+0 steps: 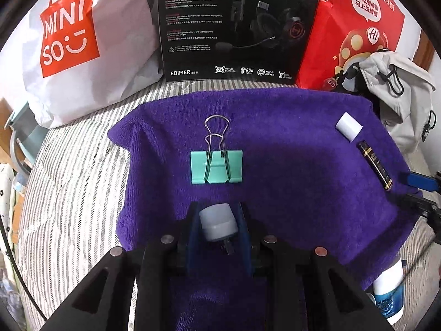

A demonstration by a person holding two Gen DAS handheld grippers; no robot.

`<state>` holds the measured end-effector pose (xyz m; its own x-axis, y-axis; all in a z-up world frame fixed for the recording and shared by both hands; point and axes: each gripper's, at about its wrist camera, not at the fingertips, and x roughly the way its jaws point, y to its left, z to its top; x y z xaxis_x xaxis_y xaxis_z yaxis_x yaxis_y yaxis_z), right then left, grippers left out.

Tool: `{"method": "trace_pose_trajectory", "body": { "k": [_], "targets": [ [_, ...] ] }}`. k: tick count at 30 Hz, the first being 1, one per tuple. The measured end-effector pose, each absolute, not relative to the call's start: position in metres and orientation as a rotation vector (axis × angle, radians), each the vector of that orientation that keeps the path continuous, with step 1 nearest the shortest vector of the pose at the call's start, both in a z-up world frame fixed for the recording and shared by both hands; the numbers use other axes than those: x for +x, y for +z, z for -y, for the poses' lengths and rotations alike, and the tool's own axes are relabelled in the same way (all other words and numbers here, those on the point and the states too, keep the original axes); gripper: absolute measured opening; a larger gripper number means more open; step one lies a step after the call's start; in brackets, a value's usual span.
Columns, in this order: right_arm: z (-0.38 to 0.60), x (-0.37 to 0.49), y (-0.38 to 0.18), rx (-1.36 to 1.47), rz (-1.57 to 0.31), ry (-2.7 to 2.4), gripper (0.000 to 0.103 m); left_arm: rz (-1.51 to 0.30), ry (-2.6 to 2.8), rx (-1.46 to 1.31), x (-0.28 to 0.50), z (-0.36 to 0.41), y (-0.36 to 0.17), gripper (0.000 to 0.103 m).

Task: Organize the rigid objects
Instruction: 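Set the white cylinder on the towel with the left tool while the right tool sets the bottle there, then grasp the white charger cube with the left tool while the right tool grasps the Vaseline jar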

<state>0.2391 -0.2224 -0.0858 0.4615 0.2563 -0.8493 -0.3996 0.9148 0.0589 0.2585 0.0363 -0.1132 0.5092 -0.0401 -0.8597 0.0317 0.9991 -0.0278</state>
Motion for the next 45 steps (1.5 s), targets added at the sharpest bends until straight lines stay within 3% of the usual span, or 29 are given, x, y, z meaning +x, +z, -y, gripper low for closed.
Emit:
{"method": "trace_pose_trajectory", "body": {
  "k": [7,24,45],
  "targets": [
    [0.235,0.201,-0.074,-0.159,-1.01,0.407,0.053,-1.046,-0.045,-0.008,0.247,-0.034,-0.113,0.032],
    [0.256,0.146,-0.074,-0.061,-1.031,0.383,0.053,-1.005,-0.15,-0.04,0.14,0.0,-0.066,0.032],
    [0.253,0.124,-0.095,-0.037,-1.081,0.406,0.053,-1.087,-0.186,0.033,0.125,0.032,-0.096,0.032]
  ]
}}
